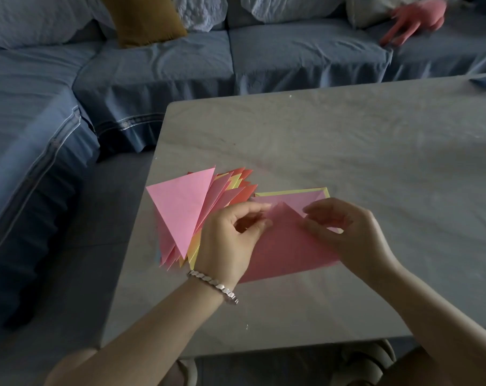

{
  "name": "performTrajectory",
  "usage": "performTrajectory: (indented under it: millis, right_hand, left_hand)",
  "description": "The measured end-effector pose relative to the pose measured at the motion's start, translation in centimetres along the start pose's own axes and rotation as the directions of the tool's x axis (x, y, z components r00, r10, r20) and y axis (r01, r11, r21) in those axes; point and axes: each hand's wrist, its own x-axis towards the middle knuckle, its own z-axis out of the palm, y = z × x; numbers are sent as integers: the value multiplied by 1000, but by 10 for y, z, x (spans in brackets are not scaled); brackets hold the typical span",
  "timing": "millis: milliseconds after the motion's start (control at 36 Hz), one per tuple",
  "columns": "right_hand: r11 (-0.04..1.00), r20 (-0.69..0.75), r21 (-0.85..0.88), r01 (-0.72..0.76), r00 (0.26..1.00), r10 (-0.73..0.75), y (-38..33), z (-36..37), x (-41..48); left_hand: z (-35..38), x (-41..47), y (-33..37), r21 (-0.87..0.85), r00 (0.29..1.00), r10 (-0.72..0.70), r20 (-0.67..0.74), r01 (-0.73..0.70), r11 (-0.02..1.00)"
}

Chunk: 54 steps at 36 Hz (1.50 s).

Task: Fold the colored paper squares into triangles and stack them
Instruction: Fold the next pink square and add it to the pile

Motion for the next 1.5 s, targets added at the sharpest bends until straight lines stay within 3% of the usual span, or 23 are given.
performTrajectory:
  millis: [583,778,1139,1500]
  right_hand:
    - [976,-18,172,-135,990,140,-18,8,2]
    - [949,72,243,-201,979,189,-18,8,0]
    - [958,2,218,-185,982,189,-20,9,0]
    - [963,-16,233,-132,990,140,-21,13,-3]
  left_hand:
    - [-2,-1,7,88,988,73,136,-85,992]
    - [-2,-1,8,124,992,46,119,-61,990]
    - [-1,-5,12,69,998,-20,59,16,997]
    - [-1,-5,16,112,1000,16,13,-17,994]
